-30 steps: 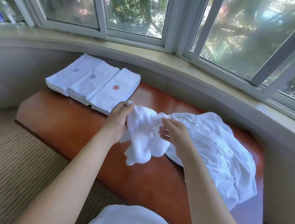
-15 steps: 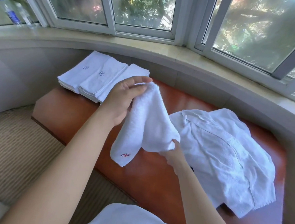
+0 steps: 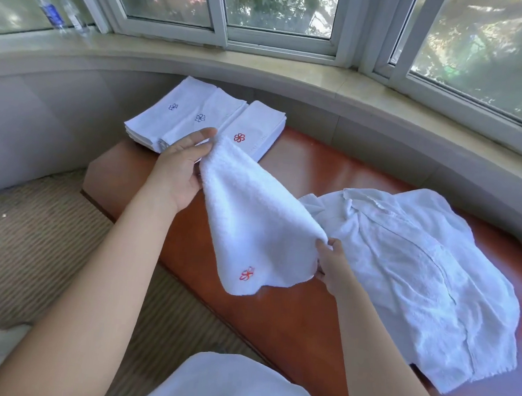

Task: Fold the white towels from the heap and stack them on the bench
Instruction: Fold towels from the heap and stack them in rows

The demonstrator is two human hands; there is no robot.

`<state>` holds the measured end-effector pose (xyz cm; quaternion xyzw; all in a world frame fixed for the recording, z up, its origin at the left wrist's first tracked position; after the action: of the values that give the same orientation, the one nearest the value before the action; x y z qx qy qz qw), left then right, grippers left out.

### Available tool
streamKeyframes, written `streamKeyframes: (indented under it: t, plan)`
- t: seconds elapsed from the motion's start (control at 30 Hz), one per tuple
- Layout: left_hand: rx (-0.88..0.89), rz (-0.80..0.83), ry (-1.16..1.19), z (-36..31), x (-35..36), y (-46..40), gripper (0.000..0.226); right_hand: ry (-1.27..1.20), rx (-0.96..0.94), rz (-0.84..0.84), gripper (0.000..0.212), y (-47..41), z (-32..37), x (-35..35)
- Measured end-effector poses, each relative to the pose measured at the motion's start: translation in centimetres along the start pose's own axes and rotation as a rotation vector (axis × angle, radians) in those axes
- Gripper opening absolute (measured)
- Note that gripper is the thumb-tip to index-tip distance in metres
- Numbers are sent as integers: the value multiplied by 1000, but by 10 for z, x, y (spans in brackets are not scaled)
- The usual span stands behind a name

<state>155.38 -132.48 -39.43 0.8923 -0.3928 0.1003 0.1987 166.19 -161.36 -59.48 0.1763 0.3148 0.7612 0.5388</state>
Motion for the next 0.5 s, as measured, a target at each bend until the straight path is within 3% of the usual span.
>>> streamKeyframes:
  t: [0.13, 0.33, 0.4, 0.5]
  plan:
    - [-37, -113, 65, 8, -18, -11, 23, 23, -8, 42, 20, 1, 15, -5]
    - [-75, -180, 14, 14, -49, -22, 29, -326, -23, 236, 10, 17, 49, -20]
    - [-91, -172, -23, 18, -56, -25, 29, -319, 1, 320, 10, 22, 59, -21]
    - [-97, -177, -113, 22, -65, -32, 29, -295, -24, 285, 3, 26, 74, -22]
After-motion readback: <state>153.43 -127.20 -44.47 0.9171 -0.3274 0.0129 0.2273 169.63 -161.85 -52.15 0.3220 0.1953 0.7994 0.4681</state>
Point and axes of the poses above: each hand's wrist, its own y-axis away from the middle knuckle, its own x-axis out of the palm, z = x × y, the point moved 3 cm from there along -y, towards the middle knuckle
